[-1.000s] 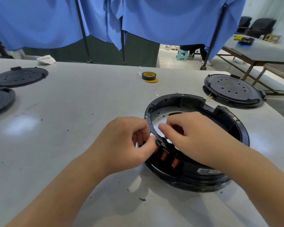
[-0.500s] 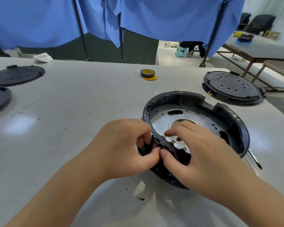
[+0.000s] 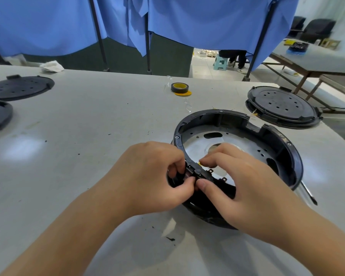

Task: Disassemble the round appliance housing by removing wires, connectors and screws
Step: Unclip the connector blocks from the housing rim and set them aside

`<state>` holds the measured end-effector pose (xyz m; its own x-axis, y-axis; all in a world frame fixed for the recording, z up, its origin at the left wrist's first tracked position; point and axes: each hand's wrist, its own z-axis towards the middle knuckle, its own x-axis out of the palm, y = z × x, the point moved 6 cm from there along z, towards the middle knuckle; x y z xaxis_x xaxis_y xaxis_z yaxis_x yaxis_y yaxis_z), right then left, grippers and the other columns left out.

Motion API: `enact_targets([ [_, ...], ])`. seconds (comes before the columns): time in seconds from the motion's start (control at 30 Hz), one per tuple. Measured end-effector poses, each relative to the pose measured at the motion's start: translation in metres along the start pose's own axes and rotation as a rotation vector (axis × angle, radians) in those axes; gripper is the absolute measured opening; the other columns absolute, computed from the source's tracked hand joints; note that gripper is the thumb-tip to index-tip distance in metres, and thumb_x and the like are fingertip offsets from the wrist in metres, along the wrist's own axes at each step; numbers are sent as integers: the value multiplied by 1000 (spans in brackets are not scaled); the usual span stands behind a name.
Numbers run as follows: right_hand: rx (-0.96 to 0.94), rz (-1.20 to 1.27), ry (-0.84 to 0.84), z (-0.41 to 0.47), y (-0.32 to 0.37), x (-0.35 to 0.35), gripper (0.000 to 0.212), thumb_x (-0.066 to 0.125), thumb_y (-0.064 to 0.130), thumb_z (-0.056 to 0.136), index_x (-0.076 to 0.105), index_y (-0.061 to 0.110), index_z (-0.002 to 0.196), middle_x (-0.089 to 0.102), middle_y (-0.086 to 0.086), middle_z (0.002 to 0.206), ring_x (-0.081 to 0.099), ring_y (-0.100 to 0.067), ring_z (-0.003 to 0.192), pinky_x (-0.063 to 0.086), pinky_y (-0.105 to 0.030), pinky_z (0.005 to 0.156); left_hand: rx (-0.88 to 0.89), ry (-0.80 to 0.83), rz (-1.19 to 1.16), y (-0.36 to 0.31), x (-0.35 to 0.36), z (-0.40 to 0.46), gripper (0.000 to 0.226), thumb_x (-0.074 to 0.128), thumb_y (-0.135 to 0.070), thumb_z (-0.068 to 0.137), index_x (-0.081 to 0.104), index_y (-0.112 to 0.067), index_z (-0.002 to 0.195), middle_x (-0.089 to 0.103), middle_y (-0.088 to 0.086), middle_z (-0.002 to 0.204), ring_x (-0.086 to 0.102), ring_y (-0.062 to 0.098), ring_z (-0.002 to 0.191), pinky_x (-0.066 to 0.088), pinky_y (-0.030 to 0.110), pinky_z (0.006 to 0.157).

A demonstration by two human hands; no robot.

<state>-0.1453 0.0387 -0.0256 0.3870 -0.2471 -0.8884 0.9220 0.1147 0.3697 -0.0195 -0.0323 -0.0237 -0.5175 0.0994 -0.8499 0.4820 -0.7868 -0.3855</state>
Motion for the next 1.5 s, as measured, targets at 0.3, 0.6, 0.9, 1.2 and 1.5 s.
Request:
enact_targets([
  [0.3, -18, 31, -18, -1, 0, 0, 38, 51, 49, 82, 66, 25, 107, 56, 18, 103, 60, -9, 93, 52, -36, 77, 46, -2, 34, -3, -1, -1, 23, 54, -44, 72, 61, -23, 65, 55, -11, 58, 51, 7, 52, 43, 29, 51],
  [0.6, -30, 58, -10, 0, 1, -1, 34, 55, 46, 82, 68, 24, 104, 57, 18, 102, 60, -8, 94, 52, -36, 76, 19, -5, 24, -3, 0, -1, 21, 56, -40, 72, 58, -21, 62, 57, -7, 59, 54, 10, 54, 45, 33, 53],
  [0.9, 40, 76, 18, 0, -2, 2, 38, 45, 52, 78, 61, 34, 107, 52, 25, 103, 56, -4, 96, 50, -33, 78, -8, -99, -9, -7, 2, 0, 25, 53, -40, 66, 46, -19, 56, 50, -4, 51, 51, 16, 49, 42, 34, 47],
  [1.2, 284, 356, 220, 20, -18, 6, 40, 44, 56, 83, 65, 23, 79, 66, 9, 68, 62, -5, 61, 46, -31, 60, -10, -101, 9, -6, 2, 1, 22, 60, -33, 64, 46, -17, 55, 50, -2, 51, 52, 18, 50, 42, 35, 48],
  [1.5, 297, 178, 113, 60, -25, 13, 41, 51, 38, 91, 48, 9, 63, 48, -5, 53, 43, -15, 47, 40, -30, 52, -15, -81, 27, -6, 3, 1, 21, 56, -34, 64, 49, -16, 56, 50, -2, 51, 50, 16, 50, 42, 35, 49],
])
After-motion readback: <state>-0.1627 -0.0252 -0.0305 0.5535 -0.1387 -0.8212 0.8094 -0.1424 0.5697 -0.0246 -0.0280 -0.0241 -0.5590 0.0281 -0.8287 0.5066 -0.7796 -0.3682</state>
